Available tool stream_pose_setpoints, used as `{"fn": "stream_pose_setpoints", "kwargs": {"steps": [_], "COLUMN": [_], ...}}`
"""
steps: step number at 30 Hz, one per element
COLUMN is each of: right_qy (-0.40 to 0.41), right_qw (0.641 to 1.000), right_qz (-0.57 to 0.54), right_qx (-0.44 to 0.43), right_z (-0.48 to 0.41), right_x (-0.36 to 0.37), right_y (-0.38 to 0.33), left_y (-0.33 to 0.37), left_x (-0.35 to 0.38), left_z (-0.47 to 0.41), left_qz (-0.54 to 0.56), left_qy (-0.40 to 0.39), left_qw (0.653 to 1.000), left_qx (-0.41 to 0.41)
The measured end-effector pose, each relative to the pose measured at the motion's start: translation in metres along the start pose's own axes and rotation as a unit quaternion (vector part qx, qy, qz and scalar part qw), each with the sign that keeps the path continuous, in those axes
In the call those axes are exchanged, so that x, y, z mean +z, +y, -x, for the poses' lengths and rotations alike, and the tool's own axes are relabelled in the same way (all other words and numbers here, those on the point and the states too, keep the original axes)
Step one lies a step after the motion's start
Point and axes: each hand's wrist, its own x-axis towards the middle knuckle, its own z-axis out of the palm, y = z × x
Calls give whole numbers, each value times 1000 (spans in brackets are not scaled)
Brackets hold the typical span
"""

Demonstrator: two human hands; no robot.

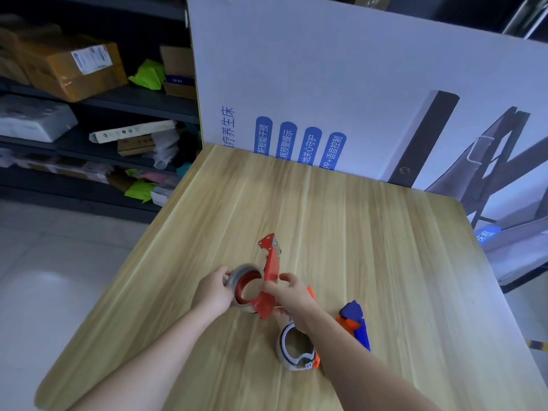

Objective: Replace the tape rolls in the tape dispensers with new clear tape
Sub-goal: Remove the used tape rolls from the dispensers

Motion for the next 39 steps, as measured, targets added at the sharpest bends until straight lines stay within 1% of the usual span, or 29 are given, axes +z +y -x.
{"fn": "stream_pose_setpoints", "kwargs": {"steps": [2, 4, 8, 9, 10, 12, 14, 15, 17, 19, 20, 22, 23, 24, 27, 32, 33, 35, 36, 37, 38, 39], "right_qy": [21, 31, 36, 37, 37, 35, 37, 41, 54, 68, 75, 86, 85, 84, 80, 82, 83, 87, 89, 89, 89, 90], "right_qw": [999, 998, 989, 987, 986, 985, 985, 985, 985, 984, 983, 982, 982, 982, 984, 987, 987, 985, 986, 986, 986, 986], "right_qz": [-24, -57, -138, -148, -155, -155, -147, -142, -130, -122, -126, -135, -134, -129, -118, -118, -125, -136, -137, -138, -137, -139], "right_qx": [-6, -12, -41, -47, -53, -69, -84, -90, -100, -107, -107, -102, -102, -105, -104, -69, -64, -53, -46, -41, -36, -33], "right_z": [-5, -12, -21, -24, -26, -31, -38, -41, -49, -59, -65, -75, -80, -86, -102, -132, -136, -142, -145, -147, -149, -149], "right_x": [2, 5, 7, 8, 9, 12, 16, 17, 19, 20, 20, 20, 19, 19, 21, 36, 38, 39, 39, 39, 38, 38], "right_y": [-7, -15, -37, -43, -49, -60, -69, -73, -81, -90, -93, -101, -104, -106, -112, -107, -105, -102, -100, -98, -95, -93], "left_y": [6, 9, 9, 8, 7, 10, 17, 20, 25, 32, 35, 41, 42, 42, 40, 30, 30, 30, 31, 32, 32, 31], "left_x": [-8, -14, -22, -23, -25, -30, -37, -41, -48, -52, -55, -61, -64, -67, -72, -75, -75, -70, -66, -63, -60, -57], "left_z": [-1, 0, -5, -9, -13, -24, -37, -44, -59, -72, -79, -97, -107, -118, -149, -195, -203, -216, -218, -217, -215, -211], "left_qz": [9, -18, -53, -60, -71, -109, -126, -123, -101, -54, -20, 48, 56, 41, -51, -171, -186, -184, -186, -199, -220, -246], "left_qy": [21, 38, -5, -4, 9, 65, 104, 107, 86, 70, 68, 75, 81, 86, 83, 85, 68, -1, -38, -53, -32, 11], "left_qw": [999, 993, 967, 959, 950, 935, 930, 931, 941, 954, 965, 983, 987, 989, 990, 977, 976, 981, 980, 976, 971, 961], "left_qx": [42, 113, 249, 278, 303, 331, 330, 327, 312, 285, 254, 162, 127, 112, 99, 94, 87, 64, 59, 68, 92, 129]}}
